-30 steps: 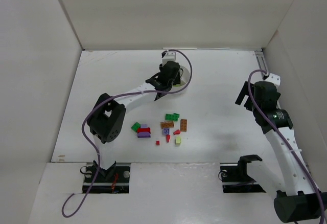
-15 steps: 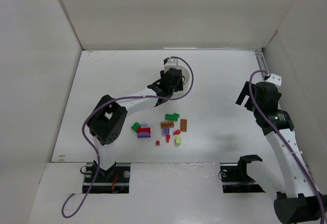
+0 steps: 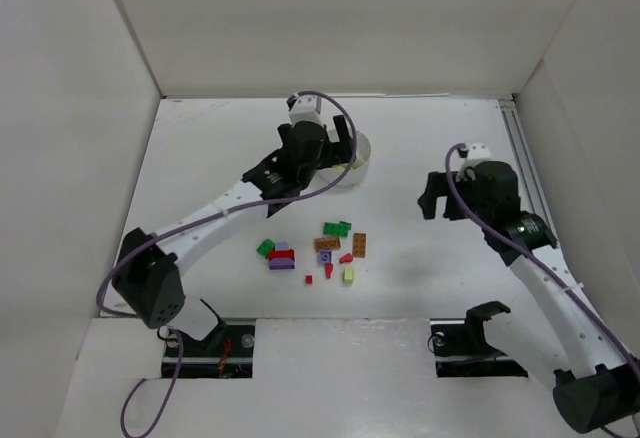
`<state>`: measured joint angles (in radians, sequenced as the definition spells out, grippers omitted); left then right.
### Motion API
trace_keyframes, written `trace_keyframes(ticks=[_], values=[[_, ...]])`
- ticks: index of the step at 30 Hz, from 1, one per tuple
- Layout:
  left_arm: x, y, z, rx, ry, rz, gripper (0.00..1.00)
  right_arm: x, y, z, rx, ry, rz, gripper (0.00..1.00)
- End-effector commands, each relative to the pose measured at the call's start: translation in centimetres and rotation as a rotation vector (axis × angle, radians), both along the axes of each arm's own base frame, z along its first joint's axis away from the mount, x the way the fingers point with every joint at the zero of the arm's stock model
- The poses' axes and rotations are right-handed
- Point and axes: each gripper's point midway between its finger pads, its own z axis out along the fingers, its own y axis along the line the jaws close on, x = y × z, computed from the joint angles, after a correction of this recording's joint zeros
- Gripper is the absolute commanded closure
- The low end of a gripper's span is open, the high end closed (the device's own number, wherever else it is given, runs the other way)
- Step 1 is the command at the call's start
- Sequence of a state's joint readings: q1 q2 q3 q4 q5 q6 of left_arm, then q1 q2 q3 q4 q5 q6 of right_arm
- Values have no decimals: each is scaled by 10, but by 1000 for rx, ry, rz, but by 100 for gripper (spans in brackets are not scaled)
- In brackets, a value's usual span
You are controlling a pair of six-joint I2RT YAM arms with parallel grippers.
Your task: Sort the legos into containers by color
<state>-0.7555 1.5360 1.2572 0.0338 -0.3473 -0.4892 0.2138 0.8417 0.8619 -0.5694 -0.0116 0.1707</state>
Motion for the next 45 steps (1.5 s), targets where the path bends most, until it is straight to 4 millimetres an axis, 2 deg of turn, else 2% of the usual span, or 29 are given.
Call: trace_keyframes(ticks=[1, 2, 3, 4, 6, 7, 8, 10, 11, 12, 14, 15, 18, 21, 22, 25, 26, 27, 29, 31, 33, 37, 39, 40, 43, 45], values=[[-32, 23, 1, -38, 61, 12, 0, -9, 71, -2, 6, -26, 306, 1], [-38, 30, -2, -45, 75, 28, 0, -10, 77, -8, -21, -12, 302, 1], [-46, 37, -8, -41, 103, 37, 0, -25, 102, -16, -46, 12, 393, 1], [-57, 45, -12, -66, 122, 53, 0, -28, 116, -25, -49, 52, 403, 1], [-68, 58, -20, -72, 146, 81, 0, -37, 136, -37, -79, 89, 437, 1], [-75, 64, -25, -66, 164, 87, 0, -50, 153, -46, -90, 118, 484, 1], [-83, 73, -30, -86, 179, 113, 0, -56, 163, -63, -95, 180, 489, 1], [-97, 81, -40, -84, 212, 120, 0, -70, 183, -74, -88, 216, 542, 5], [-103, 86, -52, -80, 236, 130, 0, -74, 187, -89, -88, 260, 530, 6], [-108, 90, -48, -115, 230, 139, 0, -77, 191, -97, -93, 277, 546, 10], [-124, 84, -56, -124, 250, 109, 0, -86, 196, -113, -84, 320, 570, 11], [-133, 85, -62, -127, 259, 97, 0, -87, 207, -114, -64, 314, 590, 11], [-151, 81, -73, -129, 294, 88, 0, -94, 221, -117, -43, 304, 627, 11], [-159, 85, -80, -121, 319, 107, 0, -100, 231, -121, -38, 319, 656, 14], [-162, 89, -88, -107, 339, 116, 0, -104, 235, -127, -48, 329, 668, 15], [-167, 89, -91, -104, 349, 113, 0, -108, 233, -142, -58, 375, 637, 17], [-167, 89, -88, -119, 347, 116, 0, -108, 233, -142, -58, 376, 637, 21], [-169, 92, -94, -103, 358, 119, 0, -107, 232, -146, -65, 382, 616, 21], [-169, 92, -91, -111, 352, 117, 0, -108, 228, -154, -71, 406, 590, 27], [-171, 94, -91, -111, 352, 117, 0, -107, 227, -157, -75, 413, 571, 41], [-171, 94, -87, -121, 345, 115, 0, -107, 226, -165, -84, 424, 569, 50], [-169, 97, -84, -124, 327, 130, 0, -108, 226, -170, -101, 442, 566, 54], [-169, 97, -84, -124, 327, 130, 0, -109, 223, -177, -125, 469, 560, 51], [-168, 99, -79, -135, 319, 142, 0, -107, 226, -173, -124, 457, 570, 49], [-167, 101, -76, -141, 308, 149, 0, -108, 221, -177, -155, 477, 556, 60], [-167, 101, -73, -157, 305, 151, 0, -104, 218, -169, -163, 454, 537, 68]])
